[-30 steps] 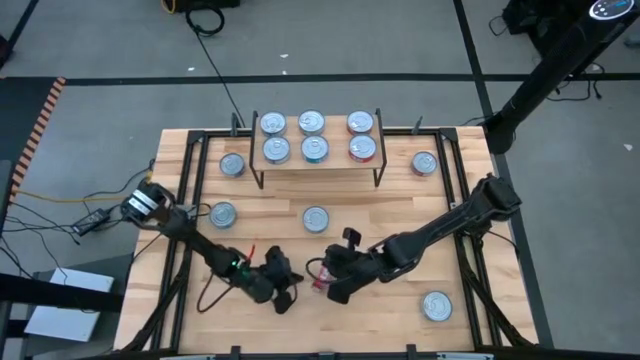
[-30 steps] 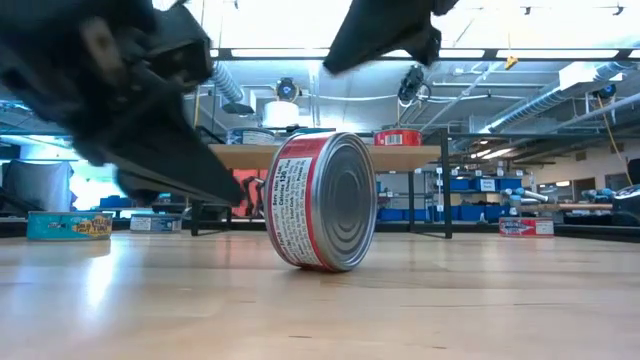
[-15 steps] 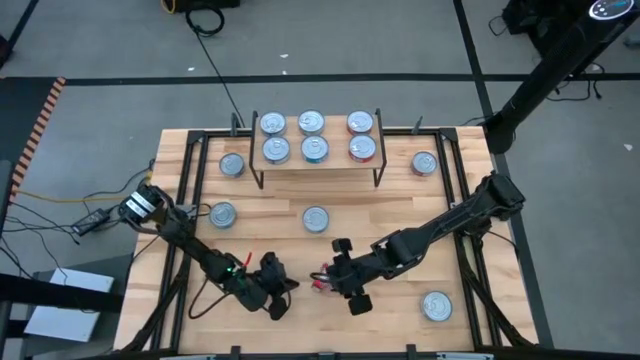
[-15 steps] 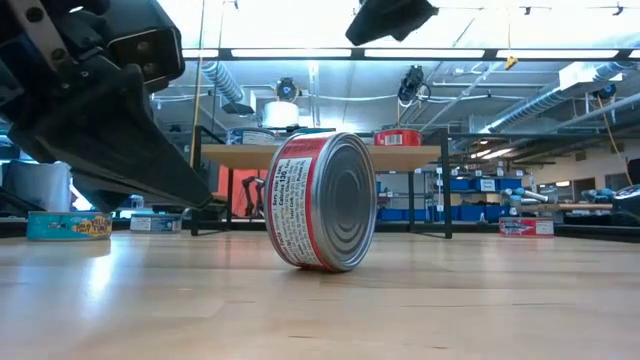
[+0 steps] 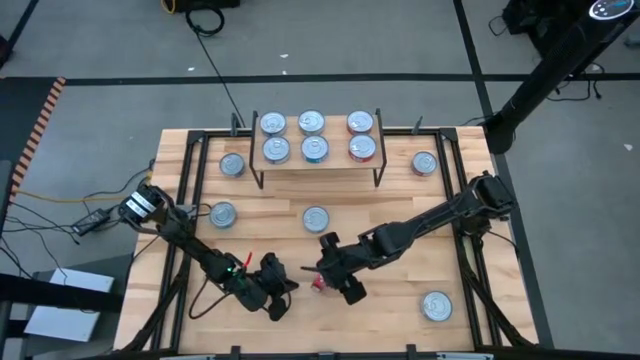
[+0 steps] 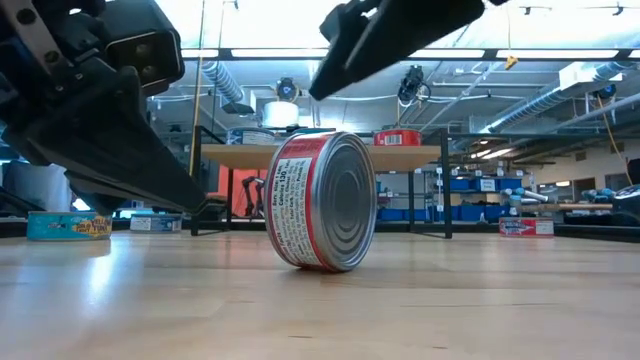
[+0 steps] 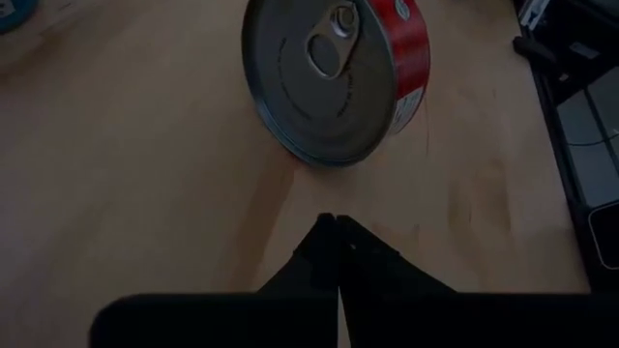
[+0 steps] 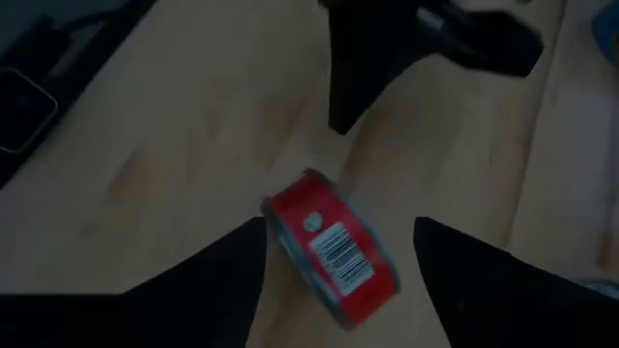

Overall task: Stack canned seafood by type on shelf
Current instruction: Stack the red tuna can on top of the other red tuna can on the shelf

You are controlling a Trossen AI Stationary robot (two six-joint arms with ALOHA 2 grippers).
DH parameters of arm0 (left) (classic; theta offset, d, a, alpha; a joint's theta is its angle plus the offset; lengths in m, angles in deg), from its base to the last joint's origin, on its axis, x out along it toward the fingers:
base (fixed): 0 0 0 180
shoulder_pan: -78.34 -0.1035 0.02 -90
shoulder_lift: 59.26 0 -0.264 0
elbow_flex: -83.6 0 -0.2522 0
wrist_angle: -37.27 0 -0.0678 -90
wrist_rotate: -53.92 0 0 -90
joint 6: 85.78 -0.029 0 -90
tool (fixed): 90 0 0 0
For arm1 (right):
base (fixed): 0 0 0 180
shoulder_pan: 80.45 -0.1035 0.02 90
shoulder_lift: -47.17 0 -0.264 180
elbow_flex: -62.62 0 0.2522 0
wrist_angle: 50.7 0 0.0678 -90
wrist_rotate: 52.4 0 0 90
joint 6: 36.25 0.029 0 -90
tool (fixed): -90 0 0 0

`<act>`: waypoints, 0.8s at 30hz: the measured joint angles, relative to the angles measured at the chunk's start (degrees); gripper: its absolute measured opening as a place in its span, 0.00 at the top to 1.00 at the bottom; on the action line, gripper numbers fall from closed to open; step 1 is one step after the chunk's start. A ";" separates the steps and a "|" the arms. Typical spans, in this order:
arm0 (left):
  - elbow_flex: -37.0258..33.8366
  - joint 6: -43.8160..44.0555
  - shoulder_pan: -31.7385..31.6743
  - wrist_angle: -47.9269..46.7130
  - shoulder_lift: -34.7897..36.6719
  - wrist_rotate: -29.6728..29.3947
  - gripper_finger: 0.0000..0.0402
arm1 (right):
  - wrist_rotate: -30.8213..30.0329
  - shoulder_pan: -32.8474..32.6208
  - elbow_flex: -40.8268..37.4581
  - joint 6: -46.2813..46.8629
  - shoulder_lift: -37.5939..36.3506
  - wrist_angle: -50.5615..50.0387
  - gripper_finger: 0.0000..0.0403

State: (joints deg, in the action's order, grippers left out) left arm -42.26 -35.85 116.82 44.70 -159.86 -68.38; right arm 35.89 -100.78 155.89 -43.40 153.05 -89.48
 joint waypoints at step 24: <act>0.00 -0.23 0.00 -0.20 -0.02 2.58 0.99 | 7.95 3.86 -0.05 -6.03 5.98 0.79 0.29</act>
State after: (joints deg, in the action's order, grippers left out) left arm -42.26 -36.09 116.82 44.50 -159.88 -65.80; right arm 43.84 -96.92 155.84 -49.43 159.02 -88.69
